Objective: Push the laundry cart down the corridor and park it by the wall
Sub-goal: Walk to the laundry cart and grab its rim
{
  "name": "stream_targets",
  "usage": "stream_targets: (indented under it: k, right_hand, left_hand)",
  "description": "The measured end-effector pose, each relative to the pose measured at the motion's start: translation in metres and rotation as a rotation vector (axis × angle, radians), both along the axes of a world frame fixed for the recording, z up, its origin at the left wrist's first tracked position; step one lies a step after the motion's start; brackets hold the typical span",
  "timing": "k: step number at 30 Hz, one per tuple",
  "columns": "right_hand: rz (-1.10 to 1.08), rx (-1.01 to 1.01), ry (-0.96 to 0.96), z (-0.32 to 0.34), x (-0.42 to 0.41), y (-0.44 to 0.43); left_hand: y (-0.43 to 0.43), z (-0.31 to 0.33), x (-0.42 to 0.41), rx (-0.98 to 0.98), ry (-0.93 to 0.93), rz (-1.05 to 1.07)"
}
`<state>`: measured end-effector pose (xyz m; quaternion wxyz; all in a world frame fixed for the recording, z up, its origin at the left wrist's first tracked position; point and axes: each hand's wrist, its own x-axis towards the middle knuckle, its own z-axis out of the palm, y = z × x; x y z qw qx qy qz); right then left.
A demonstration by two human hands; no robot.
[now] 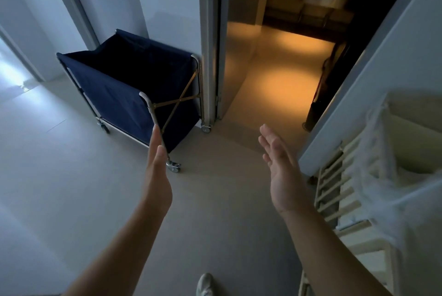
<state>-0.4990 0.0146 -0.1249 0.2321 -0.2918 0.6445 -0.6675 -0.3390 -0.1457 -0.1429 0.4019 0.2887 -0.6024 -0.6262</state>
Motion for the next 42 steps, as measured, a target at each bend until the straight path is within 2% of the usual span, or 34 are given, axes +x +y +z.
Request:
stream_targets:
  k: [10, 21, 32, 42]
  right_hand:
    - [0.049, 0.027, -0.014, -0.006, -0.069, -0.053]
    - [0.230, 0.063, -0.025, -0.016, -0.189, -0.123]
    - [0.357, 0.047, -0.035, -0.023, -0.290, -0.193]
    - [0.400, 0.061, -0.038, -0.038, -0.357, -0.298]
  left_hand:
    - [-0.048, -0.013, -0.063, -0.026, -0.008, 0.015]
    - [-0.101, -0.013, -0.163, 0.020, 0.002, 0.261]
    - [-0.130, -0.027, -0.250, -0.020, -0.031, 0.347]
    - [-0.222, -0.049, -0.306, -0.052, -0.124, 0.398]
